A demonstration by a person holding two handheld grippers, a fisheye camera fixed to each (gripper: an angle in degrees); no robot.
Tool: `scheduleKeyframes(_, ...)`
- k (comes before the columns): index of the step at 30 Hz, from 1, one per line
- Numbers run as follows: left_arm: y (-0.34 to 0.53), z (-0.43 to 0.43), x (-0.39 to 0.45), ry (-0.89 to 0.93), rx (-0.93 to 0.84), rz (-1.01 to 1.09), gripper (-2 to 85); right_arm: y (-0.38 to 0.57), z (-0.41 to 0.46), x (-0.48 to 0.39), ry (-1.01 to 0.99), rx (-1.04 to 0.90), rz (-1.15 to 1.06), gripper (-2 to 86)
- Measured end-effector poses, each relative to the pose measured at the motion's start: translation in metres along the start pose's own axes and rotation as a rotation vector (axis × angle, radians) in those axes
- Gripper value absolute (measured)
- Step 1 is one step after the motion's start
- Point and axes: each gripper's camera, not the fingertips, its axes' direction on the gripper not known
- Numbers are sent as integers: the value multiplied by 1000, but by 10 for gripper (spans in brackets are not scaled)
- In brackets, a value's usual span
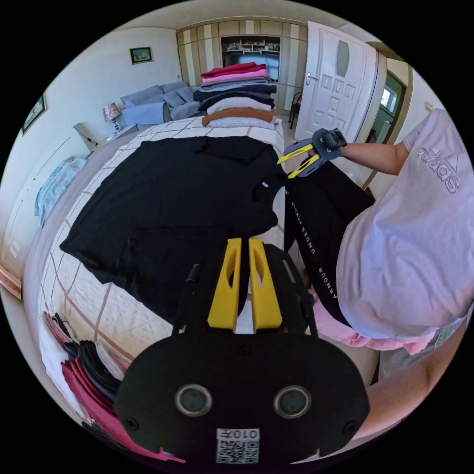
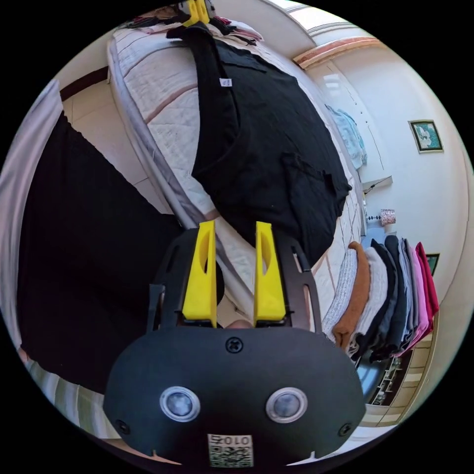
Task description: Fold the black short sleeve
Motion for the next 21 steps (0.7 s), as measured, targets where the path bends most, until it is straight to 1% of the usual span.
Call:
scheduleKeyframes(5,11,4,-24,24,-52,7,6,9,-8,29,-27,87,58,39)
scheduleKeyframes(10,31,8,-53,74,-47,-46,7,19,3,55,-88,89,56,29)
scheduleKeyframes(15,44,10,-74,107,-64,-69,10,30,17,82,-148,114,118,26)
scheduleKeyframes(17,46,10,-79,136,-83,-53,10,40,19,107,-173,136,167,25)
scheduleKeyframes(21,31,0,-110,258,-200,32,13,49,19,167,-246,153,142,25)
